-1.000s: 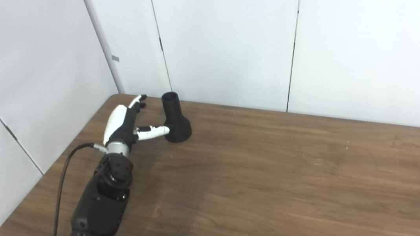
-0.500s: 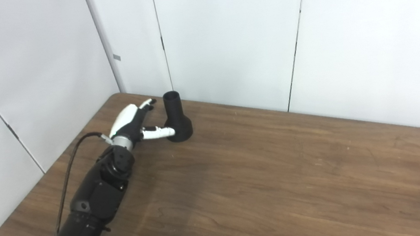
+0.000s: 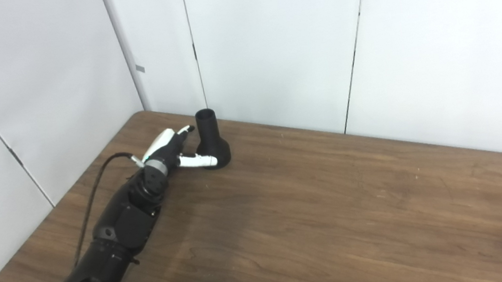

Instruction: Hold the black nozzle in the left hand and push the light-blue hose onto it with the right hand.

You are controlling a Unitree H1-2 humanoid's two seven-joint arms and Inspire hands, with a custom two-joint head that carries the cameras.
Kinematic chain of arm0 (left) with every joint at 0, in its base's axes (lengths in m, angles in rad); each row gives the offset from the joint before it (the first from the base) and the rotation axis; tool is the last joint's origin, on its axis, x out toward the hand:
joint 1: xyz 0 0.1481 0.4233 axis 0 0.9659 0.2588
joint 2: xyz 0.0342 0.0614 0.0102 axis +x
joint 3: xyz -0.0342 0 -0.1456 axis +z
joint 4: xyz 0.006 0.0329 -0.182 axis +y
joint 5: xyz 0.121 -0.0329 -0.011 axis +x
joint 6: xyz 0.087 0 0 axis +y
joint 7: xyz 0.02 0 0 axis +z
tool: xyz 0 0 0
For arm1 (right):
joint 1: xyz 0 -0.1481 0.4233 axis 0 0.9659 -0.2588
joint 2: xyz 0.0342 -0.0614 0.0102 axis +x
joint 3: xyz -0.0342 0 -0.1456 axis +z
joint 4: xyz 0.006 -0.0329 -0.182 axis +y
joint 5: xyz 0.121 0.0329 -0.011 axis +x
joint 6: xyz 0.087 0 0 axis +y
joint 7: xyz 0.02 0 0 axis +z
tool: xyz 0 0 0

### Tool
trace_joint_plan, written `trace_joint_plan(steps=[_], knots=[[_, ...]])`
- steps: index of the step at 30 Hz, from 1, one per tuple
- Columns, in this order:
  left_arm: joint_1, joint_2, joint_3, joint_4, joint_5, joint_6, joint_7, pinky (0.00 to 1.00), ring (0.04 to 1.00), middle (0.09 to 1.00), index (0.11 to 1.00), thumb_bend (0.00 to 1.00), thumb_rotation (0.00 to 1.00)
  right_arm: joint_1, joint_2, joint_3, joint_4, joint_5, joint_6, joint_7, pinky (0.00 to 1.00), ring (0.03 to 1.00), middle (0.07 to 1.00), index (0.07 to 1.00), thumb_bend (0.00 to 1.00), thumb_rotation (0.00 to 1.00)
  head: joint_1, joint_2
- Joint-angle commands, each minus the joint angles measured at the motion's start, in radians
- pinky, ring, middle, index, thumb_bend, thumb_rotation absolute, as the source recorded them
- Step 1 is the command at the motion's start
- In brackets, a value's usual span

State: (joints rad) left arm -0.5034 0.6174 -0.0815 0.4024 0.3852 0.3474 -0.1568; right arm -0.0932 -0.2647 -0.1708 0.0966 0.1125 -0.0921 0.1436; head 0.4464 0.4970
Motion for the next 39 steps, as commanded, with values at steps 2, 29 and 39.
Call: trace_joint_plan(steps=[2,29,39], knots=[[-0.058,0.03,-0.016,0.011,0.023,-0.031,0.006,1.0,1.0,1.0,0.962,1.0,0.41,0.028,0.007,0.007,0.04,0.001,-0.02,-0.001,0.7,0.788,0.776,0.885,0.6,0.93,-0.004,0.001],[-0.071,0.025,-0.149,0.05,0.189,-0.104,0.035,1.0,1.0,0.955,0.909,0.94,0.31,0.033,0.016,0.012,0.017,-0.016,-0.014,-0.017,0.71,0.785,0.771,0.878,0.59,0.92,-0.023,0.005],[-0.077,0.02,-0.164,0.068,0.2,-0.107,0.04,1.0,0.951,0.87,0.842,0.89,0.26,0.035,0.02,0.012,0.008,-0.018,-0.012,-0.021,0.71,0.778,0.758,0.869,0.59,0.92,-0.029,0.007]])
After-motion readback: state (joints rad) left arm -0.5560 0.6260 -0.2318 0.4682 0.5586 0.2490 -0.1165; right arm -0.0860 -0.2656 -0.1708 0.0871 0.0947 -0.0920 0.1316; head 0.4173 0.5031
